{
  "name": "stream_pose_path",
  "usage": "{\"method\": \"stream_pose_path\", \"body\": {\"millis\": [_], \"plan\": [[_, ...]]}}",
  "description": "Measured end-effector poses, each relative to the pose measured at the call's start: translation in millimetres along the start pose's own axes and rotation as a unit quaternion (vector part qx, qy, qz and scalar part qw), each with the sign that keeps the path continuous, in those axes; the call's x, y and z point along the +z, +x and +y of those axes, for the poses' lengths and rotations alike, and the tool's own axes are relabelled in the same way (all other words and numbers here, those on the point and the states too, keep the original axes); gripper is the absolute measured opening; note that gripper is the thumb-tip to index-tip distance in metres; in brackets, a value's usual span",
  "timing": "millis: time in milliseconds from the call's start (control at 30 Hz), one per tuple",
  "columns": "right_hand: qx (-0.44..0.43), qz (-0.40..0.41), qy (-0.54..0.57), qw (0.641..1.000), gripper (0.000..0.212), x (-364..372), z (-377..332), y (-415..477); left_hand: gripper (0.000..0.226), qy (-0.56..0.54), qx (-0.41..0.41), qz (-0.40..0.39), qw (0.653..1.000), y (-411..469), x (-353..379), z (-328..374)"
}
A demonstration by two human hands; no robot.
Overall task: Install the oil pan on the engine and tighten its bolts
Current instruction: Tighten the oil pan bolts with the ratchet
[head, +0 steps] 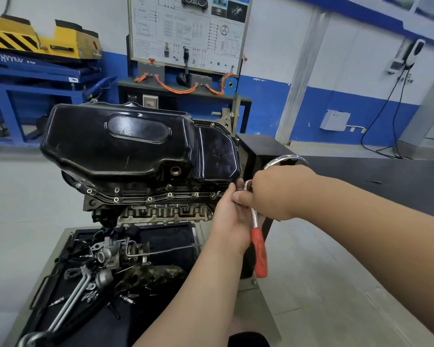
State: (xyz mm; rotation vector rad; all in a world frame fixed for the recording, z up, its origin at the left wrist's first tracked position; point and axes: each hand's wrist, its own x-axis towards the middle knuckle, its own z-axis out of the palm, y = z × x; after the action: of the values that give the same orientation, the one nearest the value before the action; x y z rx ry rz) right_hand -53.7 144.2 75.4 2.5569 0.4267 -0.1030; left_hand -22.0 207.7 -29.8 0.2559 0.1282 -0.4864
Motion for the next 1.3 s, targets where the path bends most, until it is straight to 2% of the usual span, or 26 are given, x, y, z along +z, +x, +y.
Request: {"method": "stream_pose_path", "body": {"millis": [133, 200, 267, 300, 367, 467, 600, 733, 800, 900, 967, 1067, 1167, 1200, 1267, 1300], "plan": [[0.053, -0.001, -0.05, 0.997, 0.031, -12.8, -1.2, -2.5, 0.023, 0.022, 0.011, 0.027, 0.999, 4.4, 0.7, -7.2], [0.044, 0.058, -0.119, 0.99, 0.014, -15.6, -2.2, -5.4, 0.023, 0.03, 0.015, 0.035, 0.999, 6.8, 1.6, -9.0], [0.017, 0.126, -0.165, 0.978, 0.019, -11.0, -2.6, -2.2, 0.026, 0.018, 0.023, 0.031, 0.999, 8.5, 2.9, -6.3], [0.009, 0.132, -0.156, 0.979, 0.021, -10.5, -1.6, -1.2, 0.028, 0.009, 0.028, 0.028, 0.999, 8.5, 2.5, -4.0], [0.004, 0.093, -0.096, 0.991, 0.022, -13.4, 1.5, 1.6, 0.034, 0.01, 0.031, 0.011, 0.999, 7.0, 0.0, 0.4], [-0.029, -0.011, -0.081, 0.996, 0.027, -14.3, 10.0, 12.5, 0.04, 0.032, 0.026, -0.015, 0.999, 6.1, -5.3, -0.9], [-0.024, -0.044, -0.058, 0.997, 0.035, -11.8, 16.7, 14.4, 0.042, 0.036, 0.014, -0.024, 0.999, 9.1, -3.7, -2.2], [-0.021, -0.07, -0.121, 0.99, 0.029, -18.1, 13.0, 4.5, 0.033, 0.034, -0.005, -0.005, 0.999, 10.2, 1.0, -4.7], [0.036, -0.055, -0.133, 0.989, 0.023, -21.5, 10.4, 2.1, 0.033, 0.044, -0.004, 0.015, 0.999, 10.3, 4.6, -7.5], [0.068, 0.07, -0.224, 0.97, 0.019, -17.2, 3.8, 2.4, 0.041, 0.059, 0.005, 0.031, 0.998, 10.5, 8.3, -7.0], [0.043, 0.089, -0.204, 0.974, 0.02, -16.1, 3.4, 2.4, 0.048, 0.056, 0.019, 0.027, 0.998, 11.3, 8.0, -2.8], [0.011, 0.05, -0.137, 0.989, 0.028, -16.7, 5.7, 8.1, 0.047, 0.065, 0.035, 0.016, 0.997, 9.7, 5.8, 2.0], [0.031, 0.011, 0.029, 0.999, 0.04, -15.1, 4.7, 20.6, 0.039, 0.064, 0.022, 0.012, 0.998, 6.5, 11.2, 6.4], [0.041, -0.035, 0.064, 0.997, 0.04, -16.6, 5.2, 22.2, 0.034, 0.066, 0.015, 0.016, 0.998, 5.9, 13.7, 7.6], [0.039, -0.08, 0.065, 0.994, 0.028, -20.0, 5.5, 21.0, 0.027, 0.076, 0.003, 0.029, 0.997, 4.6, 16.9, 7.1], [0.03, -0.074, 0.038, 0.996, 0.02, -21.1, 5.9, 19.7, 0.025, 0.075, 0.001, 0.035, 0.997, 3.4, 17.4, 5.8]]}}
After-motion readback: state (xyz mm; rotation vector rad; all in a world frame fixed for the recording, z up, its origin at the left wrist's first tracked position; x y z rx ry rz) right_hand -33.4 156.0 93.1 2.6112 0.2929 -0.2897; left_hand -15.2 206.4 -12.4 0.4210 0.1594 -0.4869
